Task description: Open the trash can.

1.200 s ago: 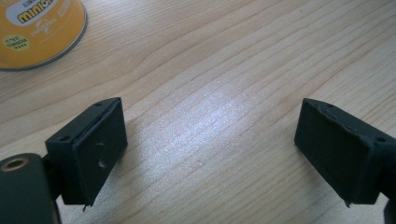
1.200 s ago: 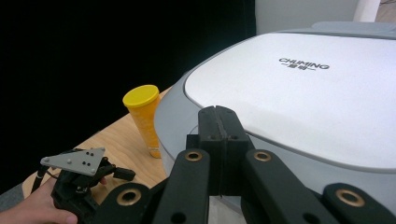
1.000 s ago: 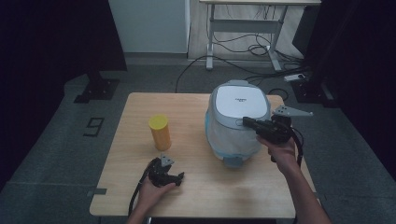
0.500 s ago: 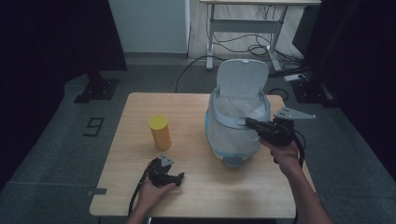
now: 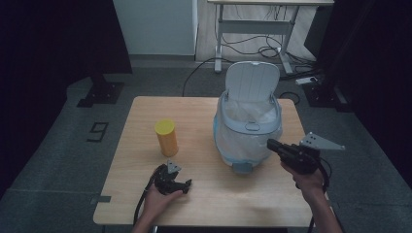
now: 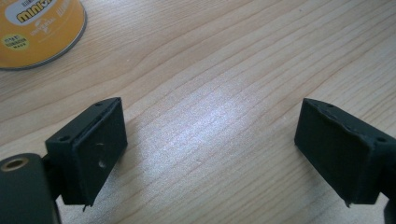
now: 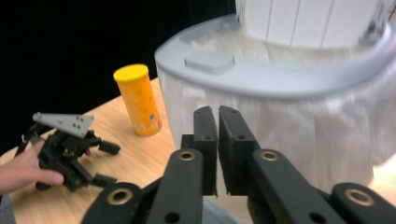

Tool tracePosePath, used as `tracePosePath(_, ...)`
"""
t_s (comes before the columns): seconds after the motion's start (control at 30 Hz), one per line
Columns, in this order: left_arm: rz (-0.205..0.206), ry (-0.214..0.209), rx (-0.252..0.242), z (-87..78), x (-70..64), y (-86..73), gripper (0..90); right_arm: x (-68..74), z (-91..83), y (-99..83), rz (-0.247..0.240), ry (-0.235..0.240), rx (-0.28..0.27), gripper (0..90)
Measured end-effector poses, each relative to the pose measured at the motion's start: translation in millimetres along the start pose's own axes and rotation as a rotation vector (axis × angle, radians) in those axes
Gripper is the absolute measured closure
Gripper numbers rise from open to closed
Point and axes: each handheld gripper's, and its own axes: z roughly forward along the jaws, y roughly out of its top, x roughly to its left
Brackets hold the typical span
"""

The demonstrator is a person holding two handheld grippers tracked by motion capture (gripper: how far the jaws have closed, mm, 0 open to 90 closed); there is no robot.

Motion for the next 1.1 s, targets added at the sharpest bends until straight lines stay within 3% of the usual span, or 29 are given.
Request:
tracePosePath(0.3, -0.001, 0.0, -0.001, 0.0, -0.2, -0.2, 9.0, -7.9, -0.8, -48.3, 0.025, -0.005, 0.035, 63.8)
tracePosePath(0.33, -0.001, 0.0, -0.001, 0.0, -0.2, -0.2, 9.0, -12.6, 1.7, -65.2, 0.045, -0.005, 0.049, 59.5)
tracePosePath(0.43, -0.001, 0.0, -0.001, 0.0, -0.2, -0.2, 9.0, -19.5, 5.5, -86.6, 0.078, -0.013, 0.07, 55.1)
tracePosePath(0.6, -0.001, 0.0, -0.001, 0.0, -0.2, -0.2, 9.0, -27.9, 10.5, -111.2, 0.116, -0.018, 0.091, 50.2)
tracePosePath(0.93, -0.001, 0.0, -0.001, 0.0, -0.2, -0.2, 9.0, -34.5, 17.3, -135.3, 0.135, -0.052, 0.154, 43.4)
tracePosePath(1.1, 0.007, -0.008, -0.001, 0.0, -0.1, -0.1, 9.0, -35.3, 16.4, -138.6, 0.14, -0.056, 0.152, 42.7)
